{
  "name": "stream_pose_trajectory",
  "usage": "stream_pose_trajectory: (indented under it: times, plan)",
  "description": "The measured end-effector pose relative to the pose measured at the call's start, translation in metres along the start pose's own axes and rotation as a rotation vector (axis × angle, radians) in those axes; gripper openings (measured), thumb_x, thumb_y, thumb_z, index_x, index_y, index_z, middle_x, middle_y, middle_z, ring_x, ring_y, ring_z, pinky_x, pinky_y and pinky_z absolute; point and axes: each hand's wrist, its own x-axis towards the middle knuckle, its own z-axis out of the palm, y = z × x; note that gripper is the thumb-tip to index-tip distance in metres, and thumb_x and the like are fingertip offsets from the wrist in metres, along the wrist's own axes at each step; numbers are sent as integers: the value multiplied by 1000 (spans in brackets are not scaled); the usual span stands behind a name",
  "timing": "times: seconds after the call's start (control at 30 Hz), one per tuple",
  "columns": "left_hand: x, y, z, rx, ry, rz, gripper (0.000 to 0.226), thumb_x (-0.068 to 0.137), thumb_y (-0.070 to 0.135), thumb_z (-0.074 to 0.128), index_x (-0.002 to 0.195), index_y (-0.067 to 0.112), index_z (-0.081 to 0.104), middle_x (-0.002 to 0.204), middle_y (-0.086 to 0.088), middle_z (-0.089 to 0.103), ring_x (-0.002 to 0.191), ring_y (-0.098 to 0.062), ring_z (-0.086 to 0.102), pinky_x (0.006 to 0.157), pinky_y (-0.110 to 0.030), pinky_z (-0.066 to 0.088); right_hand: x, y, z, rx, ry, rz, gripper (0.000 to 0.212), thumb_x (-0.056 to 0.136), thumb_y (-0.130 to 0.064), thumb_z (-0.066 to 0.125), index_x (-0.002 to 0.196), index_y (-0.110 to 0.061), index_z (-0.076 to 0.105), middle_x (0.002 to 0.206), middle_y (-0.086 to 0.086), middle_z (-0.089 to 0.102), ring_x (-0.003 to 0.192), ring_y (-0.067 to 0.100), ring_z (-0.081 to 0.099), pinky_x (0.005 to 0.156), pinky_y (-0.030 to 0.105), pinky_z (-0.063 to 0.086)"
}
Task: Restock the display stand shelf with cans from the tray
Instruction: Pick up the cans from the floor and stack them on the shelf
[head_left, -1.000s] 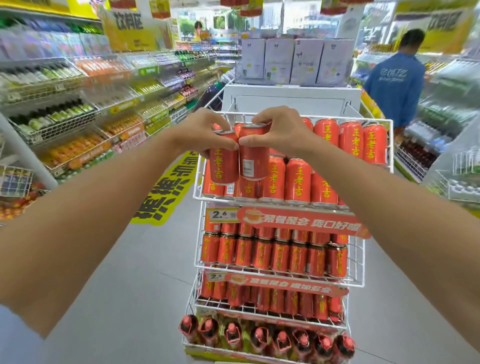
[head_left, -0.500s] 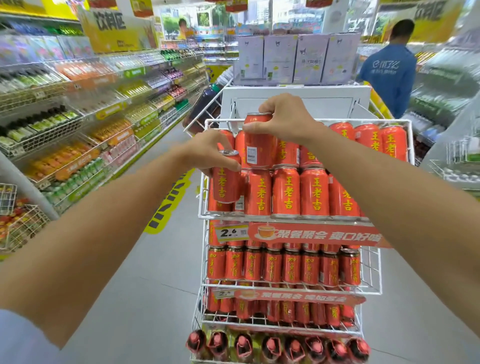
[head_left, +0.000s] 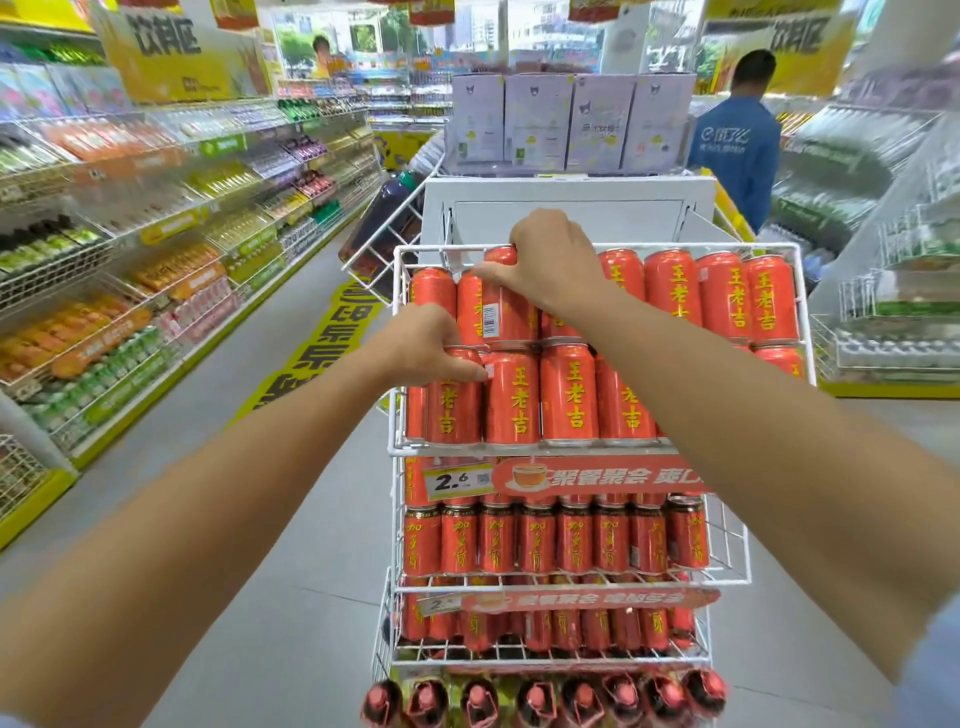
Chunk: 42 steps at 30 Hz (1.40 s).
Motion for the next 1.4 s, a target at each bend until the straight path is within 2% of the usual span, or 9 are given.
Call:
stream_pose_trajectory:
  times: [0.1, 0.17, 0.33, 0.5, 0.67, 0.77, 1.0, 1.17, 1.4]
  plan:
    - [0, -1, 1, 94, 93, 75, 54, 70, 58, 83, 77, 5, 72, 74, -10, 70, 73, -30, 66, 68, -46, 53, 5, 11, 2, -14, -51, -37, 60, 85, -63, 71, 70, -9, 47, 80, 17, 56, 88, 40, 61, 69, 36, 35]
    - [0, -1, -3, 51, 63, 113, 43, 72, 51, 85, 86, 11, 78, 81, -4, 74, 78, -25, 68, 75, -44, 55, 8, 20, 3, 33, -98, -65, 62, 82, -63, 72, 68, -5, 55, 71, 12, 56, 78, 37, 58, 67, 38, 41]
    - [2, -12, -20, -22, -148, 129, 36, 67, 46, 75, 97, 26, 81, 88, 4, 77, 88, -21, 73, 85, -48, 57, 14, 39, -3, 139, -201, -214, 46, 82, -49, 79, 94, -6, 72, 84, 5, 67, 83, 30, 61, 74, 37, 46]
    - [1, -11, -23, -64, -105, 121, 22, 75, 33, 88, 95, 26, 82, 83, 6, 76, 84, -19, 71, 80, -41, 56, 16, 34, -4, 167, -226, -220, 50, 82, -46, 82, 114, -10, 71, 106, 8, 73, 98, 30, 63, 87, 44, 52]
    - [-1, -2, -17, -15, 23, 99, 28, 70, 38, 90, 91, 21, 84, 73, -4, 72, 74, -27, 64, 70, -41, 51, 26, 17, 2, 12, -202, -169, 59, 75, -61, 81, 106, -12, 71, 107, 14, 70, 102, 36, 63, 76, 38, 46]
    - [0, 3, -12, 20, 68, 79, 31, 68, 43, 90, 88, 20, 84, 59, 2, 62, 58, -17, 52, 58, -32, 41, 27, 12, 4, -28, -183, -161, 61, 75, -63, 80, 102, -9, 71, 105, 16, 69, 101, 38, 64, 72, 35, 40]
    - [-7, 10, -5, 59, 145, 6, 31, 67, 48, 90, 65, 22, 72, 51, 8, 51, 53, -10, 47, 51, -28, 32, 16, 9, -1, -4, -155, -150, 63, 77, -65, 77, 102, -7, 73, 103, 14, 71, 99, 37, 65, 79, 42, 53]
    - [-7, 5, -17, 14, 26, 36, 31, 72, 41, 89, 93, 19, 84, 71, 7, 70, 71, -17, 65, 63, -32, 50, 16, 25, -11, 94, -281, -272, 58, 83, -55, 78, 115, -7, 75, 105, 13, 75, 97, 33, 66, 85, 44, 53]
    - [-4, -5, -15, -13, 60, 89, 30, 72, 41, 89, 85, 16, 83, 52, 6, 52, 54, -11, 45, 53, -25, 34, 16, 21, -4, 49, -252, -238, 64, 80, -63, 74, 112, -8, 73, 102, 13, 73, 96, 35, 64, 84, 47, 53]
